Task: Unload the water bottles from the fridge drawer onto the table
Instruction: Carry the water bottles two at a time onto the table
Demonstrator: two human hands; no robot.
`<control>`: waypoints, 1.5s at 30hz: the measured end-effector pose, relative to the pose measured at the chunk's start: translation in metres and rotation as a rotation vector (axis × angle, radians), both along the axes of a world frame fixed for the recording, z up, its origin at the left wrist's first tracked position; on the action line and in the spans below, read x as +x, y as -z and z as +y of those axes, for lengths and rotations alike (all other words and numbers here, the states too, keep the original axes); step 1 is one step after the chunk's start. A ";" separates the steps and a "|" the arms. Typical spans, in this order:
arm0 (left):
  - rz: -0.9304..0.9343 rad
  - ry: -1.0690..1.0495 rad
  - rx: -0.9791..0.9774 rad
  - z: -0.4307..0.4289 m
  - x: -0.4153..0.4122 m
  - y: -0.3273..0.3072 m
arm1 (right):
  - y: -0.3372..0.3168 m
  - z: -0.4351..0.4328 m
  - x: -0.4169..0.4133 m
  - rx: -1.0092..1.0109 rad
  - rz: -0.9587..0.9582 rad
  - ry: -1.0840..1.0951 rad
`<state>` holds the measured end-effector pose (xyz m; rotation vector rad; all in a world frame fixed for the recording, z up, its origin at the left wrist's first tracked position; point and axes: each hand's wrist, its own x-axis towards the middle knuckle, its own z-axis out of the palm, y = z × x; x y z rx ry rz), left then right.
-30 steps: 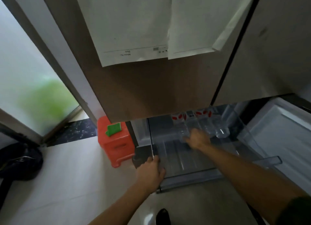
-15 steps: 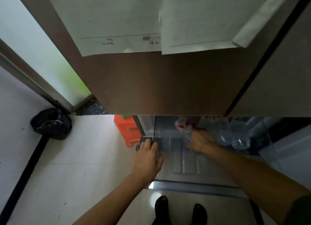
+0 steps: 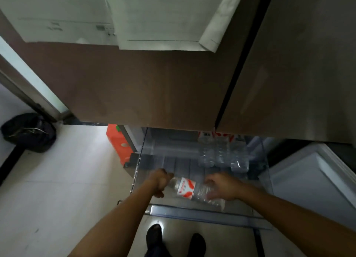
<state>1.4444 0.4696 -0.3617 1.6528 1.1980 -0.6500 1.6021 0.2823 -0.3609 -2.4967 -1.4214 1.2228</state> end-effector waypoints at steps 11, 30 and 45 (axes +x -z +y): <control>-0.239 -0.082 0.009 -0.003 -0.009 -0.014 | 0.011 0.095 0.024 0.048 -0.502 0.258; -0.328 0.138 0.792 0.019 -0.049 -0.087 | -0.029 -0.001 -0.010 -0.312 -0.315 -0.225; -0.294 0.087 0.901 -0.009 -0.075 -0.085 | -0.021 0.089 -0.041 0.023 -0.272 -0.229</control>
